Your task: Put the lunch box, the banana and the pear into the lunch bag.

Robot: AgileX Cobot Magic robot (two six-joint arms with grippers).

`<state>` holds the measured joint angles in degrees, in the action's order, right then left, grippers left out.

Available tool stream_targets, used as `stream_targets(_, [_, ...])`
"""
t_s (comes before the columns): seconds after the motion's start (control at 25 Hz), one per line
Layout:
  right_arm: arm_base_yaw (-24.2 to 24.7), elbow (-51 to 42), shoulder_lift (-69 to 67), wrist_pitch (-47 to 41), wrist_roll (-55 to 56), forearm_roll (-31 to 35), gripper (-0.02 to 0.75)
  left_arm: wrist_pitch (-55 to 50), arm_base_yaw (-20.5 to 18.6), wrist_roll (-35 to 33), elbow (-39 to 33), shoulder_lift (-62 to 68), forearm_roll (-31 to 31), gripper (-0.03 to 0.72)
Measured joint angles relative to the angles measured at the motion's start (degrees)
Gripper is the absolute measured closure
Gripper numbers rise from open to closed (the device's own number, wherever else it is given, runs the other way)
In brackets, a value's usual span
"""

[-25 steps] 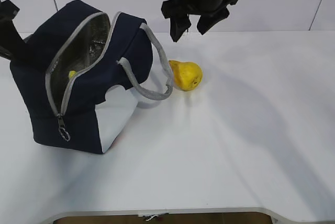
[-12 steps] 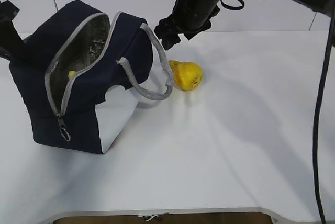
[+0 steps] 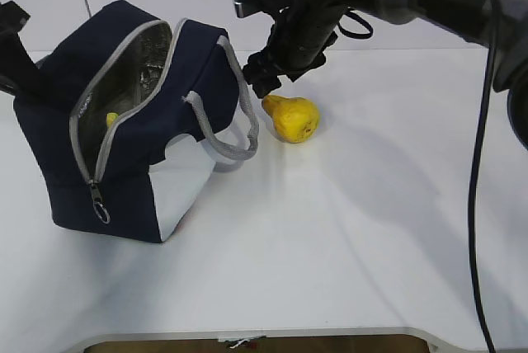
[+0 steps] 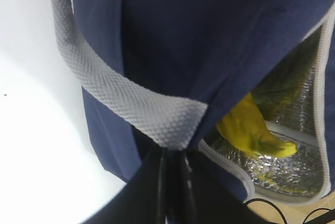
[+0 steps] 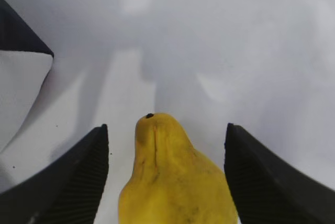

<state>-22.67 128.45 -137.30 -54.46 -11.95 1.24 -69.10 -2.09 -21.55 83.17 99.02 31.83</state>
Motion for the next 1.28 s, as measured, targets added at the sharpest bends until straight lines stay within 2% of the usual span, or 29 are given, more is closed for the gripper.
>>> stream_targets(0.96, [0.00,0.00,-4.51,2.54,-1.66,-0.24,0.196,0.00,0.00,0.00,0.00,0.00,-0.03,0.694])
stream_targets(1.08, [0.10,0.00,-4.51,2.54,-1.76,-0.51,0.225,0.00,0.00,0.00,0.00,0.00,-0.14,0.694])
stream_targets(1.28, [0.21,0.00,-4.51,2.54,-1.76,-1.24,0.328,0.00,-0.04,0.00,0.00,0.00,-0.14,0.694])
